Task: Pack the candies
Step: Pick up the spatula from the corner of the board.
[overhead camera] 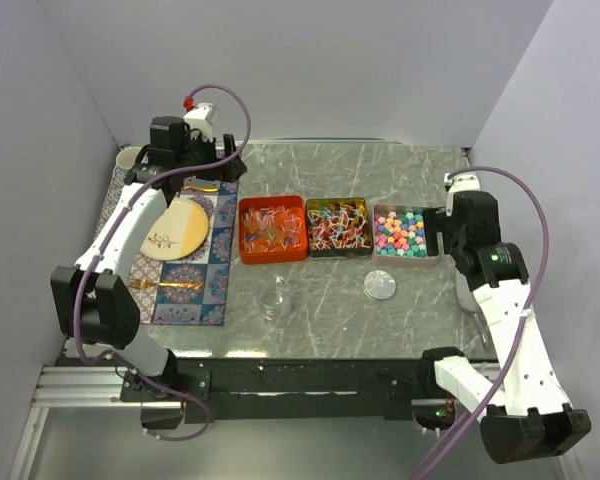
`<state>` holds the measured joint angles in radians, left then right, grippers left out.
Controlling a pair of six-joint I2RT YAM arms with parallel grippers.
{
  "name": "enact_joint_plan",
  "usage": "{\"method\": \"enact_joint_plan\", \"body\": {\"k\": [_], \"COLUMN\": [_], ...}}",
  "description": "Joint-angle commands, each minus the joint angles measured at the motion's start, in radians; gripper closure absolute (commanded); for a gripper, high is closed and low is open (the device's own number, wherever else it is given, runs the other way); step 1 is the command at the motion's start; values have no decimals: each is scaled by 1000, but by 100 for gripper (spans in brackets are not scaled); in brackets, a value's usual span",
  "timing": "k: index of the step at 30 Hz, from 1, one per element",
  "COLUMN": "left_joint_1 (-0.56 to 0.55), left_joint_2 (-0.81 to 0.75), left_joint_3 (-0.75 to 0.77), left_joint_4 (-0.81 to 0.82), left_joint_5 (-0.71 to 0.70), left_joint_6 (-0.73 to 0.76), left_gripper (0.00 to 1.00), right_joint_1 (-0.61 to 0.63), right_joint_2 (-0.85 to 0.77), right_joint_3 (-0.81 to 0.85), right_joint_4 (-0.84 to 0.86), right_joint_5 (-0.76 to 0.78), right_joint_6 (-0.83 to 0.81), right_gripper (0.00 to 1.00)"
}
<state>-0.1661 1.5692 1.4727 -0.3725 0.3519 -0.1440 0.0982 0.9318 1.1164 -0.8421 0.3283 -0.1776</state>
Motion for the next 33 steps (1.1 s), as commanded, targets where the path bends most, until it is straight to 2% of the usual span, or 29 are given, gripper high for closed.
{"method": "enact_joint_plan", "body": {"k": [1,3,4,5,8,9,12,17,21,22,28,33], "left_joint_1": [-6,-7,-9,-10,-13,-15,-15,-15,-15,-15,-15,-15], "left_joint_2": [15,29,35,49,71,71,66,69,69,69,86,75], "left_joint_3": [37,35,38,43,52,48,28,6,0,-2,-2,-9], "left_joint_4": [7,6,4,-6,-23,-19,-3,-2,-9,-12,-11,-29], "left_joint_5": [32,27,25,22,19,18,12,-13,-4,-4,-24,-51], "left_joint_6": [-9,-11,-11,-12,-20,-23,-28,-16,-17,-11,-3,23], "left_gripper": [3,3,3,3,2,2,1,1,1,1,1,1], "right_joint_1": [-31,-81,-94,-174,-286,-360,-465,-498,-583,-606,-629,-629], "right_joint_2": [-14,4,16,41,111,123,142,93,65,70,87,217], "right_joint_3": [-62,-84,-84,-87,-44,-15,20,-33,-145,-165,-300,-326], "right_joint_4": [29,3,-26,-29,-113,-161,-254,-342,-377,-385,-259,-160], "right_joint_5": [75,75,28,29,-58,-83,-167,-129,-132,-135,-172,-225], "right_joint_6": [-72,-114,-173,-184,-223,-230,-295,-397,-497,-508,-516,-499], "right_gripper": [0,0,0,0,0,0,0,4,21,21,26,35]}}
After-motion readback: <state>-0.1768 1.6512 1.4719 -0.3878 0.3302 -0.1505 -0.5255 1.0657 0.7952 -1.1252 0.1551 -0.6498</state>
